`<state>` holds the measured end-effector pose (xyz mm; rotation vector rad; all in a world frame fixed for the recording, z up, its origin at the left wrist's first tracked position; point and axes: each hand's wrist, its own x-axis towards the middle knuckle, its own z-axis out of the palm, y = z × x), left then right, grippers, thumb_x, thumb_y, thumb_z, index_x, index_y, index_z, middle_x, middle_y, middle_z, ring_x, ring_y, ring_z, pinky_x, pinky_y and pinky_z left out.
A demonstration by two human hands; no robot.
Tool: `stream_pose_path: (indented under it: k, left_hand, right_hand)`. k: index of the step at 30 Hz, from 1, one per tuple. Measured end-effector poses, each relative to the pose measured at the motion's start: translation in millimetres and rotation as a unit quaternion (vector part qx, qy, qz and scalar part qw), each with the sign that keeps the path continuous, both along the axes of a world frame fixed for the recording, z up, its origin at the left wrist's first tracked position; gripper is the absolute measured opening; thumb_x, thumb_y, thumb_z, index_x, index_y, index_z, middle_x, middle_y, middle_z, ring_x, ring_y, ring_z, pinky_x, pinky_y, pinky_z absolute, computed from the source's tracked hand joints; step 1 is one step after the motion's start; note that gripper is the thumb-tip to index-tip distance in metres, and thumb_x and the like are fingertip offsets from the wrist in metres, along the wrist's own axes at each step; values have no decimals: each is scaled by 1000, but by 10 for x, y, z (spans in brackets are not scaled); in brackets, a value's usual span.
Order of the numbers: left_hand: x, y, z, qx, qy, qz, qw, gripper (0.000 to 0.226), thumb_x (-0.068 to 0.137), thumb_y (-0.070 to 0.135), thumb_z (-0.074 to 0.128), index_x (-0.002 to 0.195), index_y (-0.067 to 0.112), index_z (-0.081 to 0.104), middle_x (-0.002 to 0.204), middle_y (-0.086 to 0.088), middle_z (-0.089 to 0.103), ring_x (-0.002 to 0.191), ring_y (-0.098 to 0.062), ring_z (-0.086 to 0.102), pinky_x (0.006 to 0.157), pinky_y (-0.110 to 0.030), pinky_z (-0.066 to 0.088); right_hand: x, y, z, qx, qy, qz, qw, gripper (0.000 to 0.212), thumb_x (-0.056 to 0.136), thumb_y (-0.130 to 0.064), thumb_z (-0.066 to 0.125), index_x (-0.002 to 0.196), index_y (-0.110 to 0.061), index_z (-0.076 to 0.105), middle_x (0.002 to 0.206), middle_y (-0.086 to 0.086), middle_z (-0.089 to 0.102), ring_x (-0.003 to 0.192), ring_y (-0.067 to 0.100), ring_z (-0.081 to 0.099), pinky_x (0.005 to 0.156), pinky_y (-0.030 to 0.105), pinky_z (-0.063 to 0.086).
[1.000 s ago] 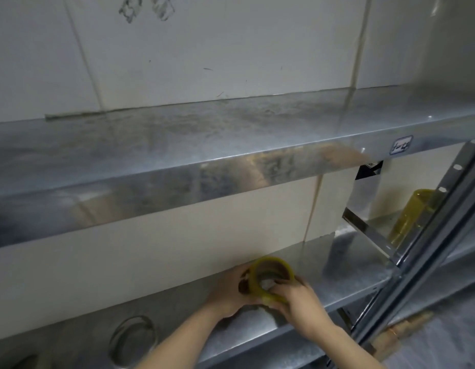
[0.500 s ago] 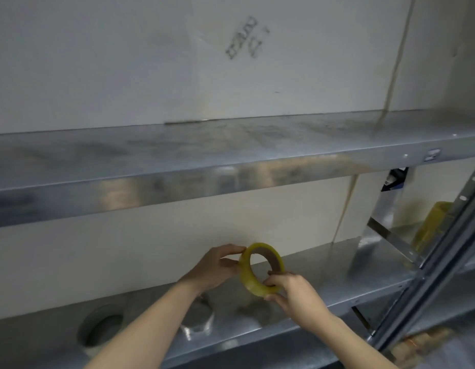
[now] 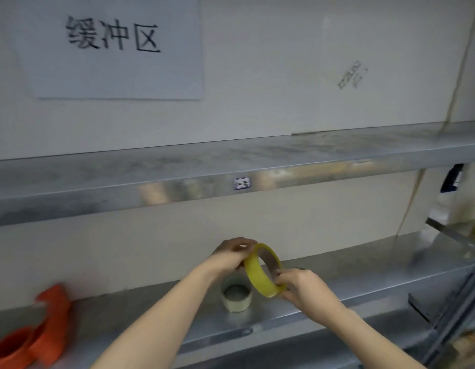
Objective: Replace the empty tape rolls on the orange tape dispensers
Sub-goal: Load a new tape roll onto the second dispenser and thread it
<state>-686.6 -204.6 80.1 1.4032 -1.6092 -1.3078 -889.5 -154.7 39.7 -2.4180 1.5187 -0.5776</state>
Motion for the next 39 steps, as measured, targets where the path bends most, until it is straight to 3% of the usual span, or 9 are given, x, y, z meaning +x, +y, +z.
stream_pose_path:
  k: [8,13,17,20,24,27,33,36,39]
  left_hand:
    - [648,604,55,32,51,77,995,29,101,28,47,128,19,53,81,7,56,61,-6,49,55,-16,41]
    - [988,1049,4,48,74,109,990,3,100,19,49,102,16,51,75,4,49,55,-4,48,55,-18,40]
    - [1321,1346,-67,13,54,138,989,14,99,16,52,85,18,48,80,3,48,56,-7,48,56,-19,46]
    - [1545,1489,-64,-48,9,147,988,5,98,14,53,95,17,51,90,5,49,60,-9,48,57,-18,47]
    - [1938,1566,-22,-75,0,140,987,24,98,10,52,120,15,50,97,0,47,62,-10,50,58,-17,49]
    - [2355,1615,-8,-88,-26,136,986,10,98,7,51,97,16,56,89,2,51,61,-8,50,57,-16,51]
    - [3314,1727,41,-128,-116,98,980,27,96,5,54,77,24,52,72,4,56,52,3,56,55,-11,51]
    - [3709,1812,129,-143,-154,78,975,29,95,6,55,75,27,52,68,5,58,47,8,56,56,-10,48]
    - [3997,1906,202,-157,-142,68,975,30,95,8,55,75,29,52,72,6,58,58,-4,57,61,-17,50]
  right_hand:
    - [646,280,69,-41,67,79,994,15,77,-21,65,92,-23,67,108,-7,69,103,16,60,83,33,49]
    - [945,503,-61,-34,96,116,988,12,70,-14,61,80,-17,56,88,-4,65,86,19,59,69,35,49]
    - [1216,739,-70,-42,106,142,983,8,73,-16,61,77,-19,55,82,-3,64,80,20,57,64,32,44]
    - [1465,898,-2,-63,106,159,979,3,76,-18,62,76,-18,59,81,-1,68,79,23,59,62,27,33]
    - [1882,1034,38,-48,98,150,983,6,77,-22,63,82,-19,62,84,1,69,83,23,61,66,26,34]
    - [2285,1084,17,-28,94,128,987,12,76,-22,61,88,-21,61,90,-1,69,89,24,61,71,30,43]
    - [3257,1369,357,100,-56,94,989,36,72,-40,70,106,-30,64,110,-18,66,105,-5,56,95,18,43]
    - [3701,1452,484,62,-161,45,984,29,76,-41,68,101,-27,63,101,-12,68,96,-1,61,91,25,49]
    - [4104,1503,592,46,-162,30,985,35,80,-42,66,109,-24,60,101,-9,65,95,4,61,88,26,49]
